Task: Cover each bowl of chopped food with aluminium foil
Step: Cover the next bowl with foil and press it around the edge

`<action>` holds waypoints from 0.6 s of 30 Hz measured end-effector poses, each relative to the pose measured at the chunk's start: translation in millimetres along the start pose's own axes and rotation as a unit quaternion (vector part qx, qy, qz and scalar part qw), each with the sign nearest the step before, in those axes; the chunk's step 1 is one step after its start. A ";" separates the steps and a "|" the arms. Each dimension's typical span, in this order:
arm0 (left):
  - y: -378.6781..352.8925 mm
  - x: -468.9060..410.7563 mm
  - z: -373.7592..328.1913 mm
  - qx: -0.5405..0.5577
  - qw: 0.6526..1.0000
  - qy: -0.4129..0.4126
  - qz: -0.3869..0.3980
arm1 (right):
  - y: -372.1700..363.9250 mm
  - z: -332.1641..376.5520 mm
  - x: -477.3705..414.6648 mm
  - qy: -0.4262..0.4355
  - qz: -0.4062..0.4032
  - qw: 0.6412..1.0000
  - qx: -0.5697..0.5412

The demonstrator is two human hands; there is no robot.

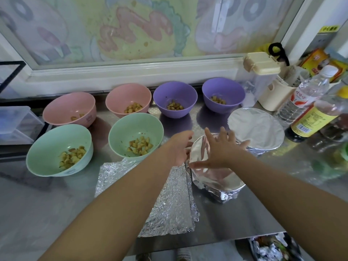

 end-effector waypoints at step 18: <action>14.6 53.9 113.7 0.021 0.997 0.036 -0.070 | -3.6 -2.4 -10.8 0.079 -0.004 0.997 0.018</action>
Point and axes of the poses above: each hand's wrist, its own x-axis away from the middle knuckle, its own y-axis out of the back of the hand, z = x × y, the point moved 4 cm from there along -x, towards the middle knuckle, and after that the axes turned 10 degrees about -y, right-handed, at the moved point
